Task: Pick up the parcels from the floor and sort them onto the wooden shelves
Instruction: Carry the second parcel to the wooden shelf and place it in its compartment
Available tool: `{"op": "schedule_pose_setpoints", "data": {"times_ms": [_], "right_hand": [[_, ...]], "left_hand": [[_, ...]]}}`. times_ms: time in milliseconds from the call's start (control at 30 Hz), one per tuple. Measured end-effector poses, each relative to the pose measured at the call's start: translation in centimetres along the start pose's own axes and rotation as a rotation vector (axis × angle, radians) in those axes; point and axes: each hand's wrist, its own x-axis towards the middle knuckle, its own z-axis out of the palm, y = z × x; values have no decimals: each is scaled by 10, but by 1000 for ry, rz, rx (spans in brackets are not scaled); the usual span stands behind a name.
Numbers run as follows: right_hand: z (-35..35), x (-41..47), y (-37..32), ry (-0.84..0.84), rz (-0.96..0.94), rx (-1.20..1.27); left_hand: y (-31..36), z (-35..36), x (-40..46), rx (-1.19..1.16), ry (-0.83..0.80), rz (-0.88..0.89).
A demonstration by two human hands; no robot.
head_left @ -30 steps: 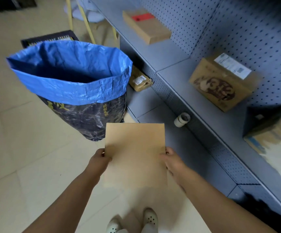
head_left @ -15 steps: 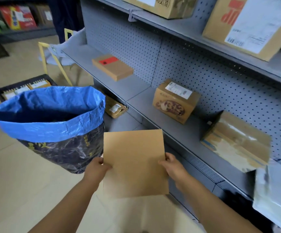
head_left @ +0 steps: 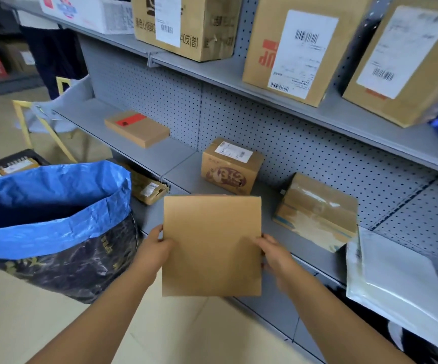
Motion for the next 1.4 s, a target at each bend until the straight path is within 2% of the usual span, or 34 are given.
{"op": "schedule_pose_setpoints", "data": {"times_ms": [333, 567, 833, 1033, 1233, 1400], "right_hand": [[-43, -92, -12, 73, -106, 56], [-59, -164, -11, 113, -184, 57], [-69, -211, -26, 200, -256, 191], [-63, -231, -39, 186, -261, 336], [-69, -246, -43, 232, -225, 283], [-78, -266, -47, 254, -213, 259]], "left_hand": [[37, -4, -75, 195, -81, 130], [46, -11, -128, 183, -148, 211], [86, -23, -157, -7, -262, 234], [111, -42, -164, -178, -326, 229], [118, -45, -170, -314, -392, 242], [125, -40, -180, -255, -450, 269]]}}
